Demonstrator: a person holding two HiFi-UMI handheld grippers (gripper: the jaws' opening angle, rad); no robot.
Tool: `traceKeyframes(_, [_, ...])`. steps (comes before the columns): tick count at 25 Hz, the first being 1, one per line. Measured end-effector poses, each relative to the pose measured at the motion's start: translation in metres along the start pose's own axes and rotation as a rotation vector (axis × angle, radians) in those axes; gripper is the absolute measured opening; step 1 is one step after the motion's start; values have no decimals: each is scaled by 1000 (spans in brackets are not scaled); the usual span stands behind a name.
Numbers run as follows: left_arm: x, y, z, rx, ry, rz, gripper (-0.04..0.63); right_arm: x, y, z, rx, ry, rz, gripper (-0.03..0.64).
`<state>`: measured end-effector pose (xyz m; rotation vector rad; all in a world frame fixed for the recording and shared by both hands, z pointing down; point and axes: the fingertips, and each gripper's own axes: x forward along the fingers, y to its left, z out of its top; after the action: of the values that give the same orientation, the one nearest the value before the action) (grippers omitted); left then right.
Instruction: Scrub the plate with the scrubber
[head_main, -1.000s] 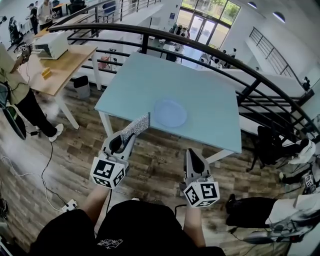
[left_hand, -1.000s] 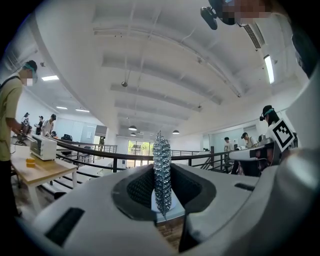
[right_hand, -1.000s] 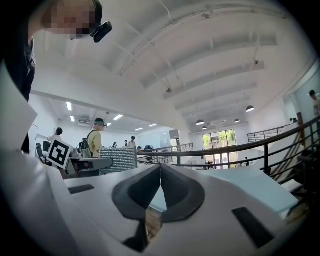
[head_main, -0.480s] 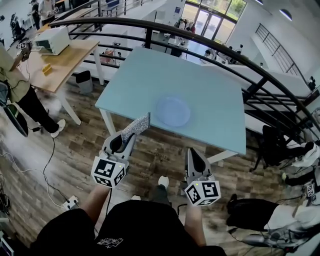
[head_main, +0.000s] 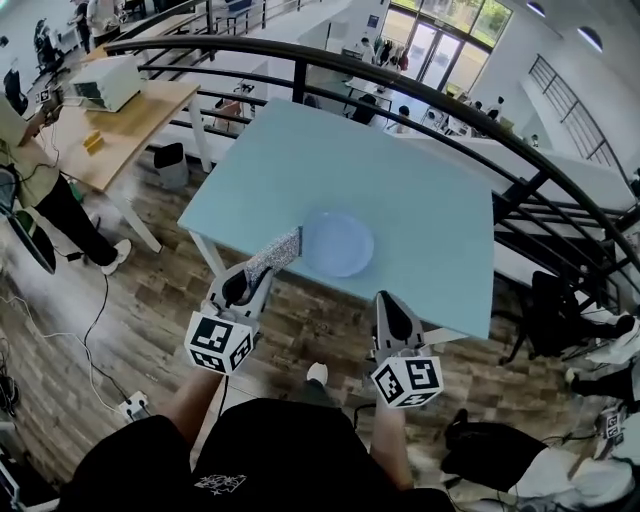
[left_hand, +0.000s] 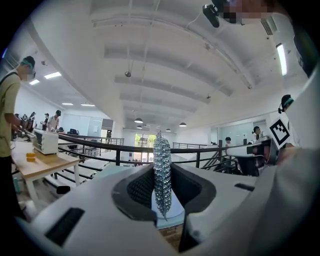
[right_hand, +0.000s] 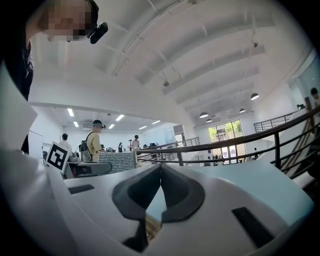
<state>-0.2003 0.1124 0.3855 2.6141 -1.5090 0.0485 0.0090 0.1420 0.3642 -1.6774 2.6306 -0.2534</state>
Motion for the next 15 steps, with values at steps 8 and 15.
traceKeyframes(8, [59,-15,3,6,24,46,92,36,-62,8,18,13,50,6])
traceKeyframes(15, [101,-28,-2,-4,46,77,92,63,-106,2,35,45,104,6])
